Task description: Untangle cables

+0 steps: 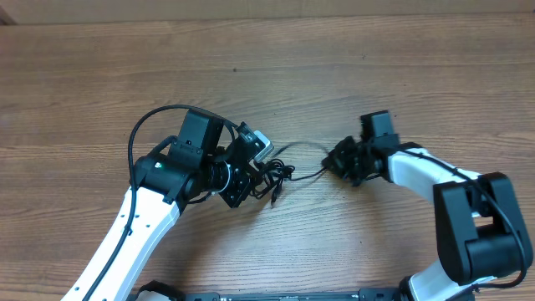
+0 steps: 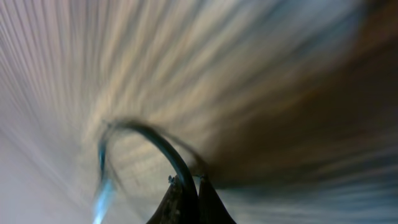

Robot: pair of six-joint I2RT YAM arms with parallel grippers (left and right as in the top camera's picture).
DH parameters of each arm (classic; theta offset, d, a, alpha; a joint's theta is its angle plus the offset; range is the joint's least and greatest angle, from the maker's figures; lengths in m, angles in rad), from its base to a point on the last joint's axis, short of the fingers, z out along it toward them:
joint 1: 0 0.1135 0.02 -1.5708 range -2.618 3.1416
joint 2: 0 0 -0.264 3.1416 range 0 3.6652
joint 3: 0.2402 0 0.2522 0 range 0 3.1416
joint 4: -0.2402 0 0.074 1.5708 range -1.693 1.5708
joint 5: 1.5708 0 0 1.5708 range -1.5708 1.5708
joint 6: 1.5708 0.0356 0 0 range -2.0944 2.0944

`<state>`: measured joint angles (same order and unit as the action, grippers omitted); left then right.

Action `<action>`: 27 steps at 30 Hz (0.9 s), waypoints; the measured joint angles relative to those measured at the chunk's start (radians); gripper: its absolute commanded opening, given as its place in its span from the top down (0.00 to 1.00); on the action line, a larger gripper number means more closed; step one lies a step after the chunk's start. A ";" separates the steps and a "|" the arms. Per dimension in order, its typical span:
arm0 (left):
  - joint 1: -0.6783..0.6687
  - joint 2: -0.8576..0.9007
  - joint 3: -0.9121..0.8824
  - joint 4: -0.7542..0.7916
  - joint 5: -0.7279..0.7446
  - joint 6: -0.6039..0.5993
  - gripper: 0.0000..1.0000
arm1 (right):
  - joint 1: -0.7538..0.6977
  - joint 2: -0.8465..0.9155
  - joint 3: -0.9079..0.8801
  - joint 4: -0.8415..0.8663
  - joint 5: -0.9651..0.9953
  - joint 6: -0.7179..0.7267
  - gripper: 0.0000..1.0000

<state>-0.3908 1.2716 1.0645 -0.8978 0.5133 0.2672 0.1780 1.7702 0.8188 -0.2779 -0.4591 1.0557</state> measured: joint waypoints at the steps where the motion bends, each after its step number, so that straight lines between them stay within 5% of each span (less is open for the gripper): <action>1: 0.000 0.000 0.000 0.000 0.000 -0.007 0.96 | -0.018 0.000 0.000 0.008 0.000 0.010 0.96; 8: 0.000 0.000 0.000 0.002 0.004 -0.031 0.96 | -0.067 0.000 0.000 0.066 -0.040 0.031 0.90; 13: 0.000 0.000 0.000 0.019 -0.014 -0.033 0.96 | -0.067 0.000 0.000 0.095 -0.104 -0.085 0.14; 15: 0.000 0.000 0.000 0.019 -0.025 -0.033 0.96 | -0.067 0.000 0.001 0.106 -0.131 -0.118 0.00; 27: 0.000 0.000 0.000 0.021 -0.091 -0.033 0.96 | -0.067 -0.005 0.011 0.101 -0.222 -0.330 0.00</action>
<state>-0.3904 1.2716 1.0645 -0.8764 0.4225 0.2340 0.1108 1.7649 0.8303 -0.1772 -0.6807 0.7261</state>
